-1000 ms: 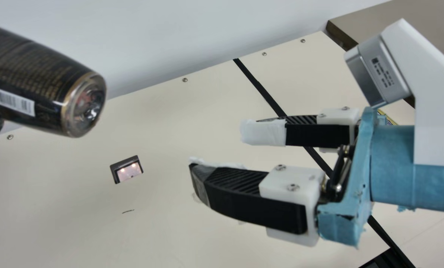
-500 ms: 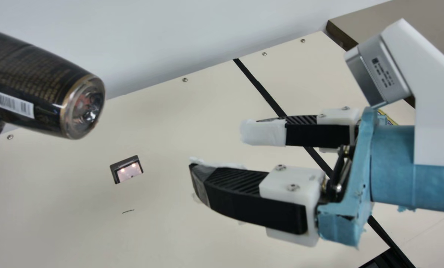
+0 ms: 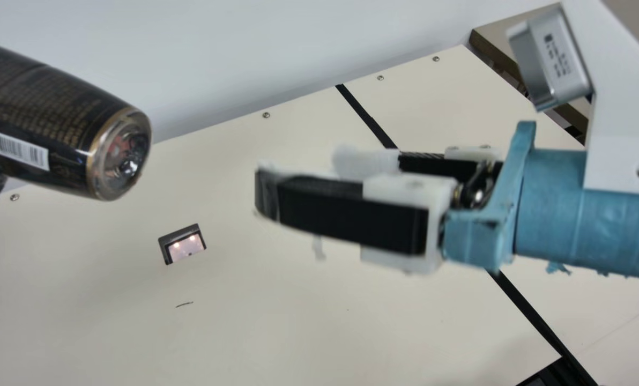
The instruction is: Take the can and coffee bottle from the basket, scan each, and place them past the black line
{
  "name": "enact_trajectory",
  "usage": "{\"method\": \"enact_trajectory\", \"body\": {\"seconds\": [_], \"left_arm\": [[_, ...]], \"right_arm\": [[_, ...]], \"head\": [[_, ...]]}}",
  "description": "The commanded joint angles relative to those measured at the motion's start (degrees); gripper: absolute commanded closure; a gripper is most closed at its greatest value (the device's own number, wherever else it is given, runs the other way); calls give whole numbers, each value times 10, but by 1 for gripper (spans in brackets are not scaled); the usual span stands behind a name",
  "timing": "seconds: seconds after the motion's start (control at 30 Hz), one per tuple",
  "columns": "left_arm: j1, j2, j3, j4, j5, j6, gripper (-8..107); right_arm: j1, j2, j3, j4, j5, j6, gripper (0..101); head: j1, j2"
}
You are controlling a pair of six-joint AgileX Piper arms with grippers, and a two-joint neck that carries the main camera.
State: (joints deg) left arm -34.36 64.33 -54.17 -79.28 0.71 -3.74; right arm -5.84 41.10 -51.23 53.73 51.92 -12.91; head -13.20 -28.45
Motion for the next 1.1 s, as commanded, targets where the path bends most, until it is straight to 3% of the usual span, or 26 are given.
{"method": "enact_trajectory", "body": {"seconds": [0.0,0.17,0.2,0.37,0.8,1.07], "left_arm": [[0,0,0,0,0,0,89],[0,0,0,0,0,0,89],[0,0,0,0,0,0,89],[0,0,0,0,0,0,89],[0,0,0,0,0,0,89],[0,0,0,0,0,0,89]], "right_arm": [[-4,-2,8,41,-51,69,0],[-22,-5,25,88,-96,211,0],[-17,-4,24,76,-83,121,0],[-22,-5,24,91,-101,202,0],[-3,8,41,105,-85,236,0],[75,41,48,118,-145,279,0]], "head": [[0,-9],[0,-9],[0,-9],[0,-9],[0,-9],[0,-9]]}}
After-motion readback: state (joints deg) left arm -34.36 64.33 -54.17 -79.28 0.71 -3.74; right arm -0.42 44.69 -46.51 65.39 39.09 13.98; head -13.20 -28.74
